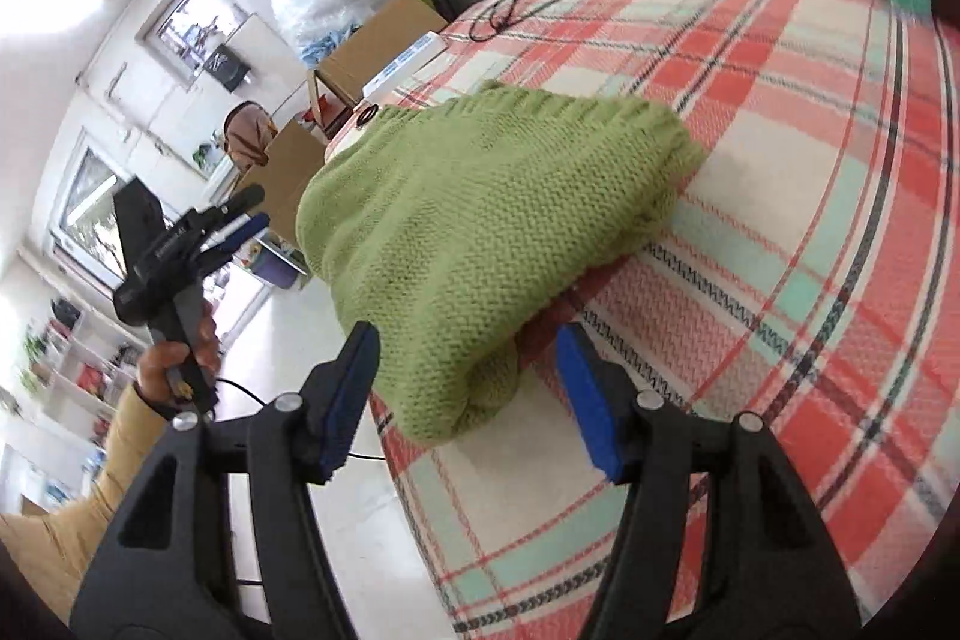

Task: Fold clothes

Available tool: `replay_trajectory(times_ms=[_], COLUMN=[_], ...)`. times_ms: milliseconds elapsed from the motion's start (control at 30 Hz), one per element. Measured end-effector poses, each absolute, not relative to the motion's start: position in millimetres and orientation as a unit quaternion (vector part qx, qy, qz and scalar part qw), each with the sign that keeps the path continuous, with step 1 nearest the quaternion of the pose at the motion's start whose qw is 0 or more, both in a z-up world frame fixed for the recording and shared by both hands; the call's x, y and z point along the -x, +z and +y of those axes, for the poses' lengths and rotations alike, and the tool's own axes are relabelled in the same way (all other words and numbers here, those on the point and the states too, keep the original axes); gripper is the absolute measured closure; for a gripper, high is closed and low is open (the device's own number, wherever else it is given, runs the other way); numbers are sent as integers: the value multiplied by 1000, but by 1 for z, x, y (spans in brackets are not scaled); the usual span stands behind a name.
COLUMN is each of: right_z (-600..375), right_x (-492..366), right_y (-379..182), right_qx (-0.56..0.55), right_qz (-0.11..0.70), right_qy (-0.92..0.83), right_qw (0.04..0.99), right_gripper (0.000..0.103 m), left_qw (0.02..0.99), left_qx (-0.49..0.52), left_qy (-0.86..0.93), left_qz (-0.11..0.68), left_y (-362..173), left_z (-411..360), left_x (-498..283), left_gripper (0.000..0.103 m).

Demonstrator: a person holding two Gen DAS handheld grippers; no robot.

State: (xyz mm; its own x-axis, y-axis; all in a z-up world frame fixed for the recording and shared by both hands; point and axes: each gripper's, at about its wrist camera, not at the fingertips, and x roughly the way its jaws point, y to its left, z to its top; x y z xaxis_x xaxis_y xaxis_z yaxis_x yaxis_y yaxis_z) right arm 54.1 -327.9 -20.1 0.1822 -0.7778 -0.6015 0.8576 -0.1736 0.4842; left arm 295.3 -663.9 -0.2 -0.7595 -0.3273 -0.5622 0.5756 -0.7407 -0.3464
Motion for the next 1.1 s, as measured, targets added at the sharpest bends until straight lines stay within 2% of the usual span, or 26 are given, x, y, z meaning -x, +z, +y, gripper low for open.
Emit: replay_trajectory(times_ms=[133,333,467,767,867,967,1100], right_z=[-359,-389,-389,-345,-334,-321,-304], right_x=[-91,-105,-101,-105,-107,-107,-104], right_y=[-8,-54,-67,-32,-23,-16,-7], right_qx=[-361,-382,-389,-360,-353,-353,-351], right_qz=[104,177,181,145,140,124,108], right_qy=[-639,-636,-638,-646,-651,-656,-663], right_qw=[671,647,640,658,657,655,652], right_gripper=[39,40,40,39,33,33,31], left_qw=[213,218,231,264,267,272,282], left_qx=[-287,-331,-327,-303,-297,-289,-288], left_qy=[-909,-876,-871,-879,-883,-885,-880], left_qz=[213,277,285,258,246,245,251], left_y=[-14,-72,-80,-40,-25,-10,3], left_z=[-642,-648,-641,-591,-562,-539,-522], left_x=[-256,-234,-237,-255,-259,-263,-268], left_gripper=[17,17,17,17,17,17,10])
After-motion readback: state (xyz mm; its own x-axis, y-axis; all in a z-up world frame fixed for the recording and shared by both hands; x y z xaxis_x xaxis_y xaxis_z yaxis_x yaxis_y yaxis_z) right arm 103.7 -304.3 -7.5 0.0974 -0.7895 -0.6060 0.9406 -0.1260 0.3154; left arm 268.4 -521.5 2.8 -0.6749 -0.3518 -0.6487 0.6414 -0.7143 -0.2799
